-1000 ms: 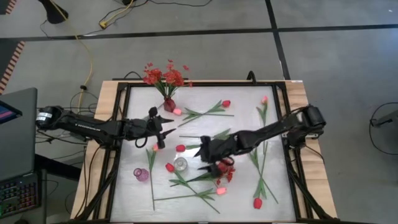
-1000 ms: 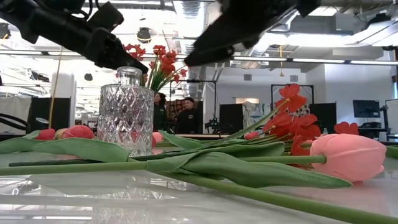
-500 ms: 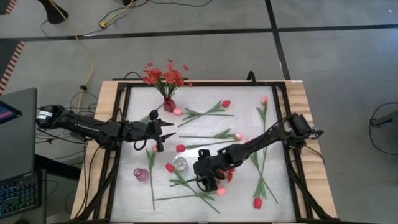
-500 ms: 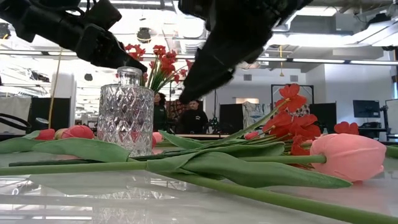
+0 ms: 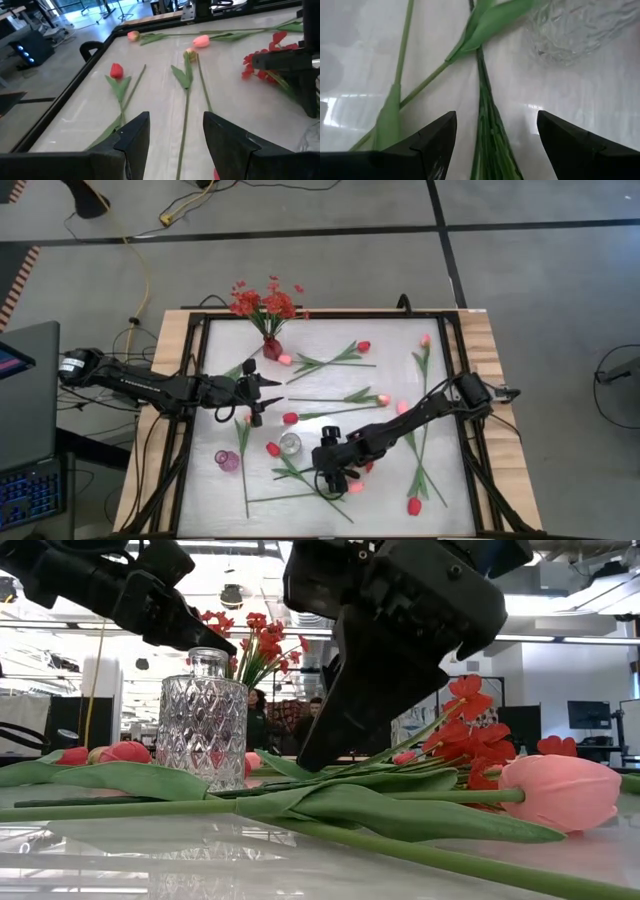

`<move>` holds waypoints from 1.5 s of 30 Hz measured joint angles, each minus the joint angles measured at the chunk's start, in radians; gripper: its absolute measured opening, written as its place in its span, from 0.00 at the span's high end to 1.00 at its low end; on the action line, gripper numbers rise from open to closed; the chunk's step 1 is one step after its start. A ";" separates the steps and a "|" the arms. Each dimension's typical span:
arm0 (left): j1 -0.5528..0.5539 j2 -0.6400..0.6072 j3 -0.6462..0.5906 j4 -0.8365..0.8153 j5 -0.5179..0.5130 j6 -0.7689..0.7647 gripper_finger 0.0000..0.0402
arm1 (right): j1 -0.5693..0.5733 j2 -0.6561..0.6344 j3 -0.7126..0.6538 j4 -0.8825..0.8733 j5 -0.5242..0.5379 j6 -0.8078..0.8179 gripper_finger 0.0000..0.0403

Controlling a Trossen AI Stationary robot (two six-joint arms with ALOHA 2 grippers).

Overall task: Sort flowers into vase by color
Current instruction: Put the orange flowers into the red vase

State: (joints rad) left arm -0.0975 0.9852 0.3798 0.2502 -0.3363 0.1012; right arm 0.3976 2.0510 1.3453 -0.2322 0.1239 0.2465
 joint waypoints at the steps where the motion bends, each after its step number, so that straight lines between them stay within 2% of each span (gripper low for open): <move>1: 0.000 0.000 0.000 -0.001 0.000 -0.002 0.57 | 0.001 0.000 0.000 -0.005 0.014 0.002 0.25; 4: 0.000 0.000 0.000 -0.003 0.000 -0.006 0.57 | 0.003 -0.002 0.000 -0.044 0.050 0.019 0.25; 14: 0.000 0.000 0.000 -0.007 -0.011 -0.010 0.57 | 0.022 0.044 0.001 -0.059 0.038 0.034 0.36; 17: 0.000 0.000 0.000 -0.008 -0.017 -0.009 0.57 | 0.022 0.043 0.002 -0.079 0.035 0.035 0.47; 22: 0.000 0.000 0.000 -0.009 -0.033 -0.009 0.57 | 0.008 0.030 0.004 -0.147 0.030 0.034 0.77; 25: 0.001 0.000 0.000 -0.008 -0.047 -0.002 0.57 | -0.014 0.019 0.004 -0.191 -0.015 0.007 0.91; 29: 0.001 0.000 0.000 0.000 -0.065 0.022 0.57 | -0.037 -0.020 0.001 -0.299 -0.030 -0.051 0.92; 32: 0.001 0.000 0.000 0.013 -0.092 0.039 0.57 | -0.043 -0.060 -0.001 -0.407 0.021 -0.116 0.90; 38: 0.005 0.000 0.001 0.053 -0.100 0.073 0.57 | -0.047 -0.174 0.000 -0.596 0.156 -0.250 0.89; 45: 0.006 0.000 0.001 0.079 -0.154 0.082 0.57 | -0.068 -0.283 0.000 -0.863 0.362 -0.277 0.90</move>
State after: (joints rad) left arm -0.0911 0.9852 0.3805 0.3295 -0.4908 0.1837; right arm 0.3299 1.7685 1.3457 -1.0950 0.4854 -0.0302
